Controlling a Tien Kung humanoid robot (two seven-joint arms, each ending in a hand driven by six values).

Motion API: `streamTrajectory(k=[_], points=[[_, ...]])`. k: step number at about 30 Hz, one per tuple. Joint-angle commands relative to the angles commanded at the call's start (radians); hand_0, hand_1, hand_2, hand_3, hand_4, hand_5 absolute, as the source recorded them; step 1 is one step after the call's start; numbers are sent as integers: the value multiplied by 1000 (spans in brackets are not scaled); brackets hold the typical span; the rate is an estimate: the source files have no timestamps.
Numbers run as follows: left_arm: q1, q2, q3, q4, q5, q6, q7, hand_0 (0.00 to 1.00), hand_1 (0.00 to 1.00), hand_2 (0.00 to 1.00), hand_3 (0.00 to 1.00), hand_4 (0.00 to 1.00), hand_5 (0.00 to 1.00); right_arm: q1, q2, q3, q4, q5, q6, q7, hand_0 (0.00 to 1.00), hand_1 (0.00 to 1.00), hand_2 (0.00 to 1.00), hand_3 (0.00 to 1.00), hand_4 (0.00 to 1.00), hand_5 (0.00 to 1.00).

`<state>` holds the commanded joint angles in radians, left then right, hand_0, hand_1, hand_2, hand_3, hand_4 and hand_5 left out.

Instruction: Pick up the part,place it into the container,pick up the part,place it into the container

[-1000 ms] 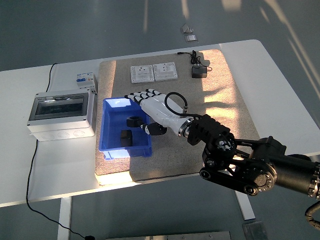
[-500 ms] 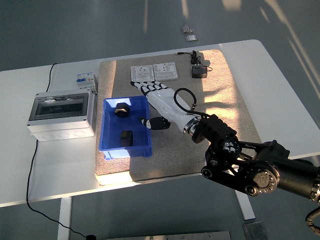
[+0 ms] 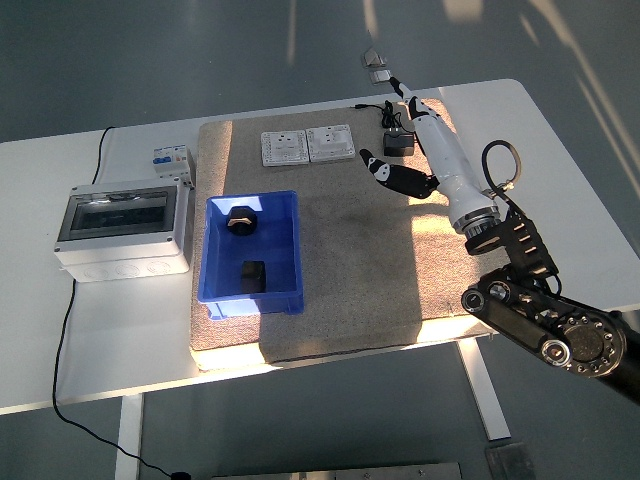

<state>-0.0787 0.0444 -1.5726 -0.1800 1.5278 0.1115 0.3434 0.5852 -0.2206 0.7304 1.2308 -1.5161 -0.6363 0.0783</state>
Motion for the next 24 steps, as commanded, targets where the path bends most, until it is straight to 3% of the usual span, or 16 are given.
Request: streamTrajectory(k=[14, 21, 22, 24], points=[[-3, 8, -14, 0, 31, 0, -5, 621, 656, 681, 679, 682, 808, -155, -54, 306, 63, 104, -9, 114, 959, 935, 918, 986, 685, 314], [15, 4, -24, 0, 42, -6, -12, 620, 657, 681, 680, 676, 813, -274, -52, 451, 108, 254, -9, 262, 954, 929, 915, 968, 680, 321], [16, 3, -25, 0, 44, -7, -12, 629, 659, 679, 618, 594, 688, -288, -52, 473, 114, 278, -9, 288, 835, 813, 842, 864, 676, 326], [19, 1, -27, 0, 48, -11, -12, 629, 659, 679, 618, 594, 688, -308, -54, 512, 121, 321, -9, 332, 835, 813, 842, 864, 676, 326]])
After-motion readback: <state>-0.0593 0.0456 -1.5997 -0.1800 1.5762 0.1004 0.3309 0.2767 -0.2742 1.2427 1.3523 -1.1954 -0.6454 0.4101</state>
